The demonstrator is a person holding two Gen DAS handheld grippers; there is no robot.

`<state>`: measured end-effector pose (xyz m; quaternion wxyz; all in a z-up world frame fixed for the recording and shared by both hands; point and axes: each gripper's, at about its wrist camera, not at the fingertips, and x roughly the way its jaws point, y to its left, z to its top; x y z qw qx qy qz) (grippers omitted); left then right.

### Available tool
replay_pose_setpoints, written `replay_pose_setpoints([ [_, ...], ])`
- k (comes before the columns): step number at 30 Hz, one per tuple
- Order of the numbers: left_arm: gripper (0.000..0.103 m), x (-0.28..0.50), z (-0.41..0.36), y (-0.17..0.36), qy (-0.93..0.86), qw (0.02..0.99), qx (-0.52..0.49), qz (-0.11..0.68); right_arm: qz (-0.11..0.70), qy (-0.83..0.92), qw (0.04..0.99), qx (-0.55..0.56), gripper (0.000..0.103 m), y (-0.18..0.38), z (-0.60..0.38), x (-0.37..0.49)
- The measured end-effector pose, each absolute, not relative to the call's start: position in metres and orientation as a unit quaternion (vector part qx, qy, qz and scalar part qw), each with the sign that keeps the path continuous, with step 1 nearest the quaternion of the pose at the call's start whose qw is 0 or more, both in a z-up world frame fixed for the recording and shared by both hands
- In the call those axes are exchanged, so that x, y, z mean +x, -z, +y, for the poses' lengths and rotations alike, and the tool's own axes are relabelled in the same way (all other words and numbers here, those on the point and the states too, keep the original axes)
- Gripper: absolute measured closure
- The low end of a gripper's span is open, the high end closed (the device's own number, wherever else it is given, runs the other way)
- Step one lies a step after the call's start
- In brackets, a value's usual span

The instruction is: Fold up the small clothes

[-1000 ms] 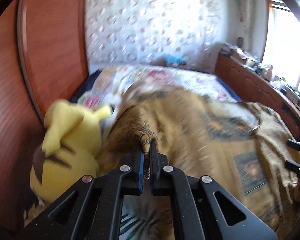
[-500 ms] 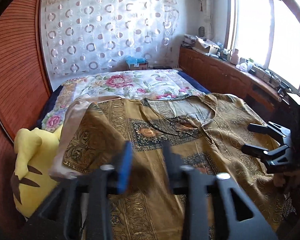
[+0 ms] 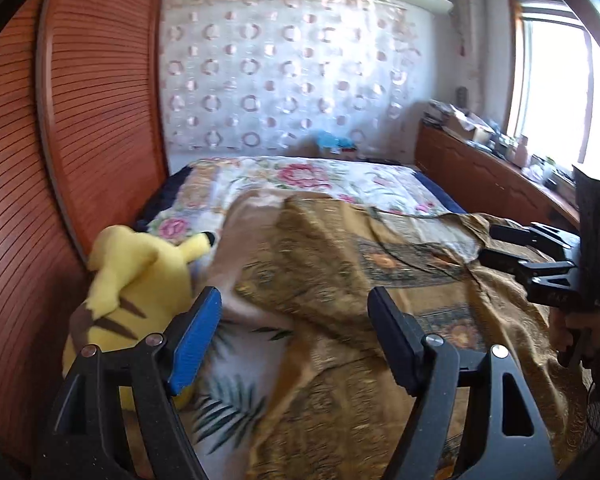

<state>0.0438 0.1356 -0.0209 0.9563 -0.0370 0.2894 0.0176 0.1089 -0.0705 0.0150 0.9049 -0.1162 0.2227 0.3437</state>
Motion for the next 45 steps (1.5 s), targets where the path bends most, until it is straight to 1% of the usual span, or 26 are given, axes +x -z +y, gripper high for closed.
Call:
replay_pose_setpoints([
  [3, 0.027, 0.037, 0.148, 0.023, -0.034, 0.956, -0.042, 0.287, 0.259, -0.394, 0.873, -0.125, 0.040, -0.007, -0.033, 0.128],
  [5, 0.027, 0.031, 0.156, 0.024, -0.043, 0.956, -0.047, 0.285, 0.274, -0.416, 0.857, -0.132, 0.044, -0.001, -0.008, 0.135],
  [9, 0.027, 0.024, 0.167, 0.028, -0.053, 0.956, -0.053, 0.285, 0.297, -0.449, 0.830, -0.146, 0.044, 0.015, 0.046, 0.144],
  [14, 0.027, 0.018, 0.170, 0.033, -0.058, 0.954, -0.057, 0.287, 0.323, -0.465, 0.803, -0.185, 0.045, 0.035, 0.094, 0.157],
  [17, 0.027, 0.017, 0.172, 0.037, -0.056, 0.954, -0.058, 0.289, 0.331, -0.455, 0.799, -0.213, 0.048, 0.046, 0.116, 0.169],
  [19, 0.027, 0.016, 0.172, 0.039, -0.055, 0.953, -0.058, 0.291, 0.332, -0.446, 0.799, -0.229, 0.057, 0.053, 0.126, 0.175],
  [20, 0.027, 0.016, 0.172, 0.040, -0.054, 0.953, -0.058, 0.292, 0.332, -0.444, 0.799, -0.235, 0.058, 0.054, 0.130, 0.178],
  [21, 0.027, 0.016, 0.171, 0.041, -0.052, 0.953, -0.058, 0.293, 0.332, -0.444, 0.797, -0.238, 0.065, 0.057, 0.133, 0.181],
  [22, 0.027, 0.015, 0.171, 0.041, -0.052, 0.953, -0.057, 0.292, 0.331, -0.444, 0.798, -0.240, 0.078, 0.054, 0.137, 0.182],
  [23, 0.027, 0.016, 0.172, 0.041, -0.051, 0.953, -0.057, 0.292, 0.328, -0.443, 0.799, -0.239, 0.083, 0.054, 0.139, 0.184],
  [24, 0.027, 0.016, 0.171, 0.041, -0.050, 0.954, -0.057, 0.292, 0.328, -0.447, 0.799, -0.235, 0.090, 0.054, 0.140, 0.186],
  [27, 0.027, 0.017, 0.169, 0.042, -0.047, 0.954, -0.060, 0.291, 0.324, -0.454, 0.805, -0.205, 0.096, 0.045, 0.131, 0.192],
  [30, 0.027, 0.019, 0.167, 0.043, -0.043, 0.954, -0.061, 0.291, 0.309, -0.442, 0.821, -0.184, 0.096, 0.037, 0.120, 0.198],
  [34, 0.027, 0.021, 0.159, 0.042, -0.036, 0.955, -0.060, 0.289, 0.310, -0.408, 0.845, -0.155, 0.096, 0.036, 0.097, 0.212],
  [41, 0.027, 0.032, 0.146, 0.044, -0.022, 0.954, -0.056, 0.293, 0.331, -0.348, 0.869, -0.116, 0.096, 0.057, 0.071, 0.235],
  [42, 0.027, 0.034, 0.145, 0.044, -0.020, 0.954, -0.056, 0.293, 0.332, -0.340, 0.872, -0.116, 0.090, 0.061, 0.071, 0.237],
  [43, 0.027, 0.036, 0.144, 0.045, -0.019, 0.954, -0.054, 0.294, 0.331, -0.334, 0.875, -0.115, 0.082, 0.061, 0.075, 0.237],
  [45, 0.027, 0.042, 0.140, 0.046, -0.017, 0.953, -0.051, 0.297, 0.330, -0.339, 0.875, -0.106, 0.076, 0.060, 0.075, 0.237],
])
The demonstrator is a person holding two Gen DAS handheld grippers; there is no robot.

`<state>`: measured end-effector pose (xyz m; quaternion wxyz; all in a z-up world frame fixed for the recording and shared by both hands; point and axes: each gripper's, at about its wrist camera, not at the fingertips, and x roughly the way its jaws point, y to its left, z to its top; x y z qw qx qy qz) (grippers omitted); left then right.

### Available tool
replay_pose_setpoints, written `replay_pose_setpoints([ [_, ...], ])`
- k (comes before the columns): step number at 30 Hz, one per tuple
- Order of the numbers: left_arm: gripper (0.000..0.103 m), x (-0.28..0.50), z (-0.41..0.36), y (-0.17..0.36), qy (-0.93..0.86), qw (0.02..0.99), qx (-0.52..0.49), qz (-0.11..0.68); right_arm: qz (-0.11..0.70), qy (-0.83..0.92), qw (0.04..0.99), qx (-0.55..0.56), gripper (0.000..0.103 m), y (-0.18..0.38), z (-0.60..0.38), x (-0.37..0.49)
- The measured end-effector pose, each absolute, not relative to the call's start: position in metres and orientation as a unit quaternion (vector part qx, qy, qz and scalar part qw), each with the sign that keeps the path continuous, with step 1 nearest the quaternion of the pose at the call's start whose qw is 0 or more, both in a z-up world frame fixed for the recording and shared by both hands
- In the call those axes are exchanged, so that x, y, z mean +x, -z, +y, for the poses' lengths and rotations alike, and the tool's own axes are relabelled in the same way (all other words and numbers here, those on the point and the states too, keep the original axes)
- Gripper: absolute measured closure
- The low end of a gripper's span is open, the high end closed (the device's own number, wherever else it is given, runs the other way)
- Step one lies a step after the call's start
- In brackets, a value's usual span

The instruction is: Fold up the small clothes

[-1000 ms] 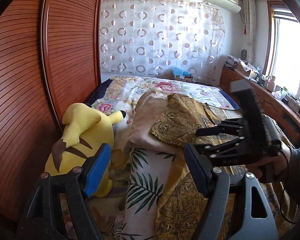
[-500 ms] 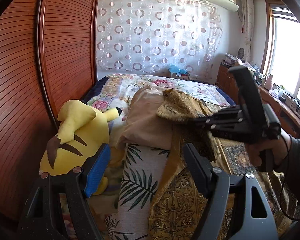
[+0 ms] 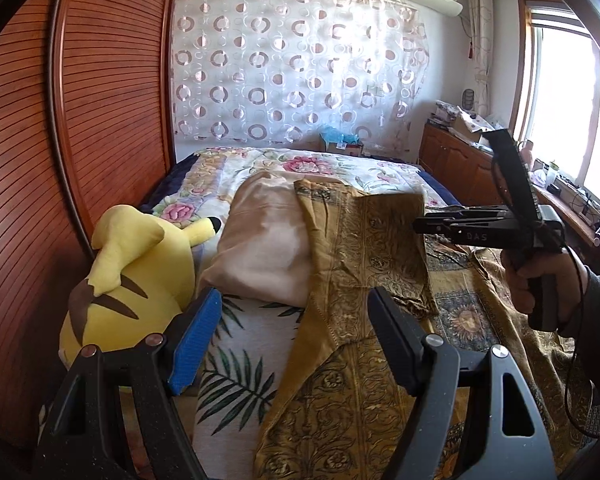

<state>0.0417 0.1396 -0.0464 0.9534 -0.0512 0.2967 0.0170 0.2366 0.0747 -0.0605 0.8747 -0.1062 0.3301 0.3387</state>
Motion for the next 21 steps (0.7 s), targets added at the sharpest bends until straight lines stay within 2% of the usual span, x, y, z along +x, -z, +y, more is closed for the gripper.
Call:
replay_pose_setpoints([
  [2, 0.027, 0.045, 0.135, 0.048, -0.013, 0.953, -0.050, 0.299, 0.329, -0.335, 0.876, -0.109, 0.068, 0.060, 0.069, 0.233],
  [3, 0.027, 0.048, 0.133, 0.049, -0.009, 0.952, -0.050, 0.301, 0.327, -0.331, 0.878, -0.111, 0.060, 0.059, 0.065, 0.231],
  [4, 0.027, 0.052, 0.131, 0.051, -0.005, 0.951, -0.050, 0.304, 0.326, -0.328, 0.879, -0.112, 0.056, 0.055, 0.062, 0.233],
  [14, 0.027, 0.094, 0.089, 0.074, 0.037, 0.937, -0.029, 0.345, 0.318, -0.288, 0.898, -0.092, 0.055, 0.029, -0.029, 0.182],
  [18, 0.027, 0.109, 0.069, 0.082, 0.057, 0.930, -0.018, 0.362, 0.311, -0.254, 0.912, -0.085, 0.046, 0.027, -0.076, 0.159],
  [21, 0.027, 0.118, 0.055, 0.087, 0.071, 0.924, -0.006, 0.376, 0.315, -0.215, 0.921, -0.081, 0.046, 0.031, -0.114, 0.144],
])
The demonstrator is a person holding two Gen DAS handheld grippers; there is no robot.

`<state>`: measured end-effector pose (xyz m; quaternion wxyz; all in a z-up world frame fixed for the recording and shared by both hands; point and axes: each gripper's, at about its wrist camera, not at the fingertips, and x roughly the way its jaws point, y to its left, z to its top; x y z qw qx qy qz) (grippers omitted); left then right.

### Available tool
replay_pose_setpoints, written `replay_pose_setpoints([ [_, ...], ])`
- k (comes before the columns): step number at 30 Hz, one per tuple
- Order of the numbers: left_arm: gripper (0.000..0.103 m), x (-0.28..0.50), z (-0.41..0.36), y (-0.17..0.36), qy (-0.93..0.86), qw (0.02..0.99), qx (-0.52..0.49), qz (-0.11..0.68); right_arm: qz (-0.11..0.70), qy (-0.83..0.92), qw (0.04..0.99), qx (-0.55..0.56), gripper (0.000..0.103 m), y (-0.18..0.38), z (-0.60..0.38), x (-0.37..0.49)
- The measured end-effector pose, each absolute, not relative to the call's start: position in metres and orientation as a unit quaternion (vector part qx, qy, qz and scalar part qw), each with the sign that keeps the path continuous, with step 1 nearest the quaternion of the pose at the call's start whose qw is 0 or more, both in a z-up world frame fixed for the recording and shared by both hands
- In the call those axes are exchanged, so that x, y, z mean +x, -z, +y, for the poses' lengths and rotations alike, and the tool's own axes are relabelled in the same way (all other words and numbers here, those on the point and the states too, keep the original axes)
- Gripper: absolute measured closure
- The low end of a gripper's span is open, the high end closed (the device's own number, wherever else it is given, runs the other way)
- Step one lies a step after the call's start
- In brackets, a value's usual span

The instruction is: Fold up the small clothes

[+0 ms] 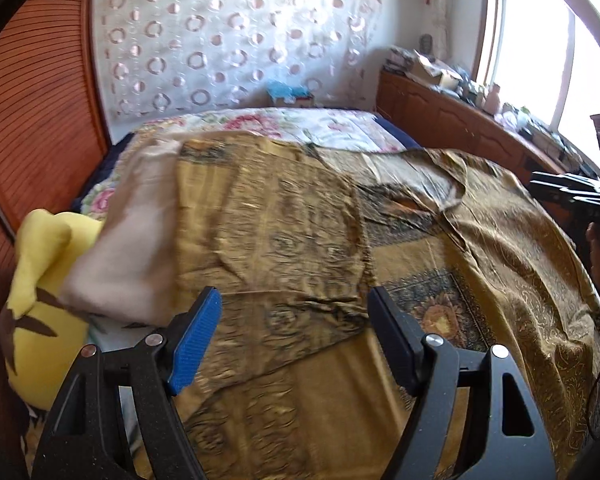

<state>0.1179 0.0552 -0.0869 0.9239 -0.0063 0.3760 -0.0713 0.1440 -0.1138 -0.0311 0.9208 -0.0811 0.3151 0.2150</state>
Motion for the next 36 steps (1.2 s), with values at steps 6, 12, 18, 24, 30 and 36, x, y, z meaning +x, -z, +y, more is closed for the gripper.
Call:
replay_pose_setpoints([
  [6, 0.027, 0.129, 0.036, 0.091, 0.082, 0.920, 0.012, 0.382, 0.345, -0.131, 0.926, -0.078, 0.046, 0.050, -0.183, 0.128],
  [12, 0.027, 0.142, 0.020, 0.097, 0.094, 0.911, 0.029, 0.401, 0.367, -0.064, 0.927, -0.036, 0.046, 0.066, -0.241, 0.119],
  [18, 0.027, 0.151, 0.014, 0.109, 0.107, 0.893, 0.035, 0.435, 0.398, -0.048, 0.916, 0.018, 0.046, 0.078, -0.264, 0.112],
  [24, 0.023, 0.152, 0.011, 0.112, 0.109, 0.892, 0.054, 0.436, 0.409, -0.063, 0.909, 0.053, 0.046, 0.084, -0.265, 0.095],
  [30, 0.017, 0.152, 0.008, 0.114, 0.116, 0.892, 0.060, 0.434, 0.417, -0.072, 0.903, 0.072, 0.055, 0.082, -0.293, 0.100],
  [36, 0.006, 0.152, 0.005, 0.116, 0.125, 0.888, 0.065, 0.438, 0.414, -0.055, 0.907, 0.050, 0.076, 0.077, -0.289, 0.106],
])
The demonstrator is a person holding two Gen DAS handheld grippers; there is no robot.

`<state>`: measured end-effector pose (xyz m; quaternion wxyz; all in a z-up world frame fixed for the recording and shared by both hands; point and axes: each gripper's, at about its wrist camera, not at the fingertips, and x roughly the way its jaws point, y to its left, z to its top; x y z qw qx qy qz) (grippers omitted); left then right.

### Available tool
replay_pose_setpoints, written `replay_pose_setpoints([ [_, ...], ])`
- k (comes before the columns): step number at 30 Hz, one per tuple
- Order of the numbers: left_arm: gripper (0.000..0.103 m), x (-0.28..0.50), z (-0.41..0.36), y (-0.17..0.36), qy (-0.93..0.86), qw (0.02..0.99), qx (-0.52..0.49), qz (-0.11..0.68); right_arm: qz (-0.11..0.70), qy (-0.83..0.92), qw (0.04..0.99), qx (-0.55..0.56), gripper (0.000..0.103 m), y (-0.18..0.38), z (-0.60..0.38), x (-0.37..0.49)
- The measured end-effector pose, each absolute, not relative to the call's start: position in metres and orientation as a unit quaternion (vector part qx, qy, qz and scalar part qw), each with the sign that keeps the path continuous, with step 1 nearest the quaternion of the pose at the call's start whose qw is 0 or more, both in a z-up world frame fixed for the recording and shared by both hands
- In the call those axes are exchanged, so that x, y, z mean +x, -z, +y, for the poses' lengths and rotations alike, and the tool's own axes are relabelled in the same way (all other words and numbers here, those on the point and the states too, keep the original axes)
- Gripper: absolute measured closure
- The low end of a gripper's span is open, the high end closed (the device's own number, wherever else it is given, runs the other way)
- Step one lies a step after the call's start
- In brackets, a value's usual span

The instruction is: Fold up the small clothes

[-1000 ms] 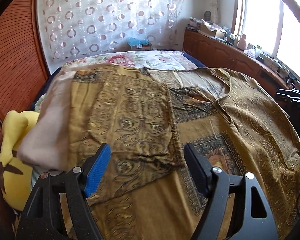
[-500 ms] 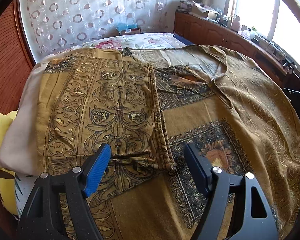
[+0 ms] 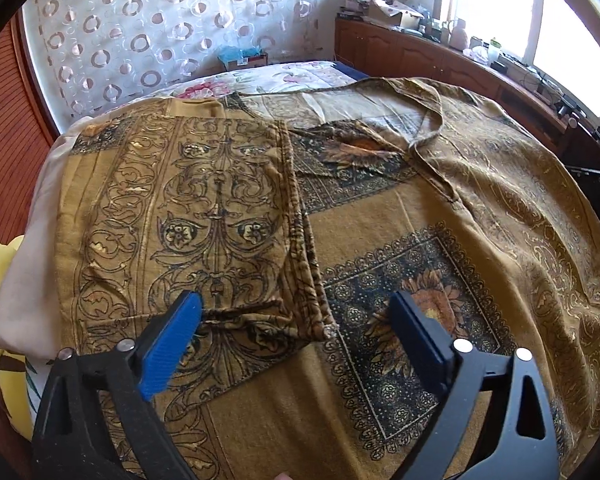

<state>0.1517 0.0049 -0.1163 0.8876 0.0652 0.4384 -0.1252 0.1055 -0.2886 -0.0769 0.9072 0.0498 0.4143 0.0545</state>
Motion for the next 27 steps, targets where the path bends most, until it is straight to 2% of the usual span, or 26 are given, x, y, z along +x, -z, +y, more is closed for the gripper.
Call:
replay_pose_setpoints([
  [1, 0.006, 0.152, 0.005, 0.116, 0.126, 0.888, 0.065, 0.438, 0.412, -0.045, 0.909, 0.041, 0.087, 0.076, -0.289, 0.104],
  [4, 0.006, 0.152, 0.006, 0.116, 0.126, 0.887, 0.064, 0.439, 0.398, -0.047, 0.915, 0.044, 0.097, 0.070, -0.293, 0.102],
  [17, 0.004, 0.152, 0.006, 0.116, 0.126, 0.887, 0.064, 0.439, 0.287, -0.124, 0.950, -0.016, 0.099, 0.001, -0.228, 0.093],
  [22, 0.004, 0.152, 0.006, 0.117, 0.125, 0.887, 0.064, 0.439, 0.288, -0.177, 0.940, -0.047, 0.099, 0.007, -0.178, 0.102],
  [27, 0.004, 0.152, 0.006, 0.117, 0.126, 0.887, 0.064, 0.439, 0.321, -0.214, 0.920, -0.065, 0.099, 0.030, -0.159, 0.106],
])
